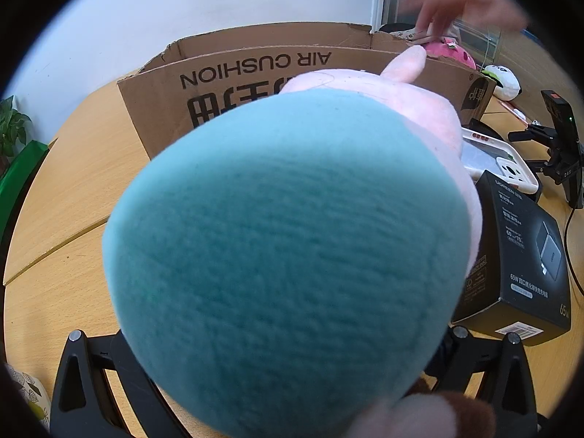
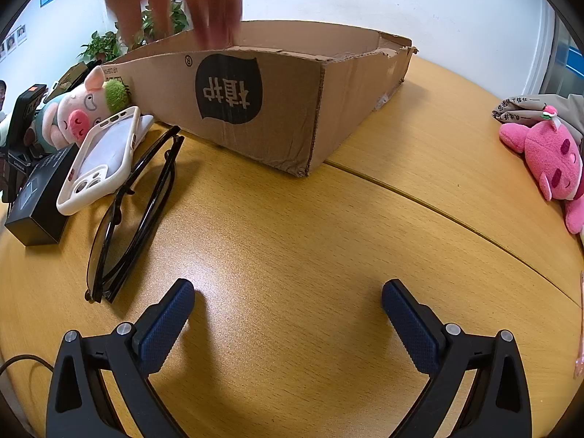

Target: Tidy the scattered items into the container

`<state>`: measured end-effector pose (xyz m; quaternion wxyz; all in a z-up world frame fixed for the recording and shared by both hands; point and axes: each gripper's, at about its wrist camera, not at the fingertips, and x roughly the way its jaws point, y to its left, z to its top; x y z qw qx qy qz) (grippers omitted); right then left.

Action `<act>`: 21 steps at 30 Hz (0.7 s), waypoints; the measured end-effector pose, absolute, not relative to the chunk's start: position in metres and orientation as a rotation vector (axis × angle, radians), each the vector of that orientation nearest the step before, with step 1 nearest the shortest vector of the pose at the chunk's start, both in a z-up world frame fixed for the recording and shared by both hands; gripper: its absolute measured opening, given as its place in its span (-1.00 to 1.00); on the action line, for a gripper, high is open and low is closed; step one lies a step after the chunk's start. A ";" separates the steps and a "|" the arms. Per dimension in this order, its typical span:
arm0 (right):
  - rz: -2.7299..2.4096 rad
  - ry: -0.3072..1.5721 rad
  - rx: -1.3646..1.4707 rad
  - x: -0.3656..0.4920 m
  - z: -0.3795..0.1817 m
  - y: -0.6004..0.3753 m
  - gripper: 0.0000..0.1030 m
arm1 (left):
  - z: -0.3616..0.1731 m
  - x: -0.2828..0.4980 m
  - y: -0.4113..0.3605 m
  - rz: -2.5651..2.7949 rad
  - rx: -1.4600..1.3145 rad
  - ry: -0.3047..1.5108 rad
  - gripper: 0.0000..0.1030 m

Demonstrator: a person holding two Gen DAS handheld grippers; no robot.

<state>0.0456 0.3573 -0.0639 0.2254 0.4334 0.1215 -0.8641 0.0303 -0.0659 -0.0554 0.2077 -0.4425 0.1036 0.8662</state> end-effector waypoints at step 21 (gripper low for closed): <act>-2.393 0.330 1.200 0.049 -0.065 0.355 1.00 | -0.009 0.085 -0.127 2.565 -1.205 0.010 0.99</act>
